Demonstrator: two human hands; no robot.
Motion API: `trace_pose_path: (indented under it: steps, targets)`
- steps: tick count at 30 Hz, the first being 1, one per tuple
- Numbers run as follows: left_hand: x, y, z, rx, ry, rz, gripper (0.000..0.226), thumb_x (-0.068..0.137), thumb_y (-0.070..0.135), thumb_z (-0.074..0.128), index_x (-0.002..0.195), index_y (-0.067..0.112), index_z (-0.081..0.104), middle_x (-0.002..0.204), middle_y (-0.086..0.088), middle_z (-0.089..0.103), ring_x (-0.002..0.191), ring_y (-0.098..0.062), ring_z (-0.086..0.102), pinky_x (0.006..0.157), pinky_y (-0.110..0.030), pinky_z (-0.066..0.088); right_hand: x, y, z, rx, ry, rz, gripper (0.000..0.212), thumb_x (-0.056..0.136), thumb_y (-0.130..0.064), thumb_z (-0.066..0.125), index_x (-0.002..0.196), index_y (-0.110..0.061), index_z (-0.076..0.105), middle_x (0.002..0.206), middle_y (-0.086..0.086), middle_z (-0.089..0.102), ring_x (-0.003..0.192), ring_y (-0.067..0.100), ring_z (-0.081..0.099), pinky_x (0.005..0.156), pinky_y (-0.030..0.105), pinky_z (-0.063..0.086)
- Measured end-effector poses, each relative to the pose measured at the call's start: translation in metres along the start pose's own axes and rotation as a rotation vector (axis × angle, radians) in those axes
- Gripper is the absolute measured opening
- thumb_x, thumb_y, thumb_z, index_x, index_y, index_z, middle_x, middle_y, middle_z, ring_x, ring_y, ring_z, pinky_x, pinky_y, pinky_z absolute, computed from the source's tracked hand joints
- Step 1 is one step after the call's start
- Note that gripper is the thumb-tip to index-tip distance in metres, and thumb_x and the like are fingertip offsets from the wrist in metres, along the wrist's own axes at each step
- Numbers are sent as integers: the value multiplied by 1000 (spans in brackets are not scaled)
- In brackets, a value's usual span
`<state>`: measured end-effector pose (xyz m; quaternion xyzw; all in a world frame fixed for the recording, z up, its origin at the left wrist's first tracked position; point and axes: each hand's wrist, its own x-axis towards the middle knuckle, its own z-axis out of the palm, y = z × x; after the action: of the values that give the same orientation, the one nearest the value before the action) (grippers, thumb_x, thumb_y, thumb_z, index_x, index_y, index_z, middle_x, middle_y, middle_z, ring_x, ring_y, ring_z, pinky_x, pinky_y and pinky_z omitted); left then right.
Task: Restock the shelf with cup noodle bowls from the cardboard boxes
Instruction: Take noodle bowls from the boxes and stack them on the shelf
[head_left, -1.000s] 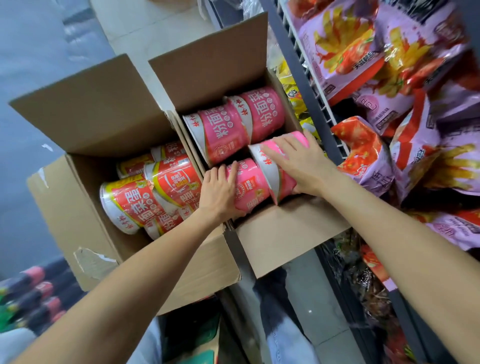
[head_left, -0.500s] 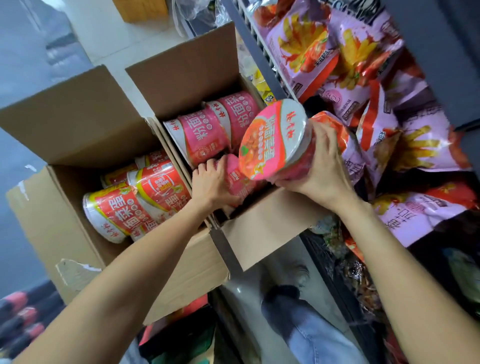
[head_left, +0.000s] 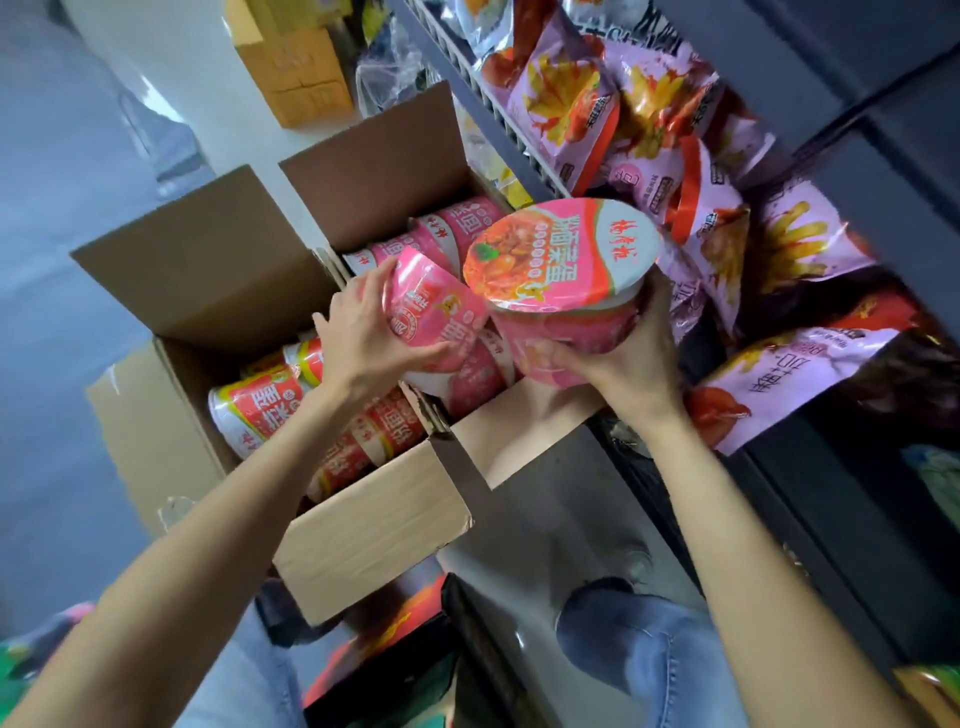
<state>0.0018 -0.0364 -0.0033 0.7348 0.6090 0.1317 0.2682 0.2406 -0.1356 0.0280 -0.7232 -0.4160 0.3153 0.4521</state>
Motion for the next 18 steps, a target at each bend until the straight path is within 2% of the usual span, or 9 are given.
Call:
trace_pose_path:
  steps: [2,4,6,9,11,14,18]
  targets:
    - [-8,0,-10,-15,5,20,112,53,66,81,146,27,33,138,-5,45,123,-24,41,105,-48,36,-10,-5,1,12,8,-10,130,39,-61,80,145,-10,23,138,-6,41,127,4,39,96,-2,29]
    - [-21,4,-24,-16,21,48,110,56,58,84,147,27,32,141,-3,43,126,-22,38,105,-42,37,-22,-13,-1,26,20,-20,131,38,-62,79,145,-12,22,139,-4,42,125,4,39,91,-5,28]
    - [-38,11,-40,30,46,92,112,54,54,86,148,28,31,145,-1,40,131,-21,34,100,-42,39,-40,-27,-8,59,26,-47,130,37,-62,80,145,-16,23,140,-2,43,125,2,40,97,3,34]
    - [-69,26,-69,170,100,244,115,51,52,89,148,28,32,146,0,39,132,-24,33,90,-47,47,-78,-56,-31,98,44,-94,126,38,-60,84,143,-24,23,140,-7,43,129,3,41,105,25,41]
    - [-87,40,-91,260,143,384,113,51,55,87,147,26,35,146,-4,41,130,-30,36,86,-51,50,-108,-77,-55,122,93,-123,124,40,-54,89,142,-23,24,139,-10,44,129,1,42,105,23,40]
    - [-109,69,-125,352,238,621,111,53,60,85,146,21,38,145,-11,43,129,-34,37,89,-57,49,-152,-103,-101,158,218,-165,119,42,-44,95,140,-22,29,131,-18,48,122,-8,44,98,10,39]
    - [-137,128,-155,329,383,917,102,61,66,73,144,17,40,144,-15,45,131,-38,38,94,-62,45,-197,-119,-169,128,495,-206,123,38,-56,87,140,-18,30,133,-7,51,122,2,49,101,21,43]
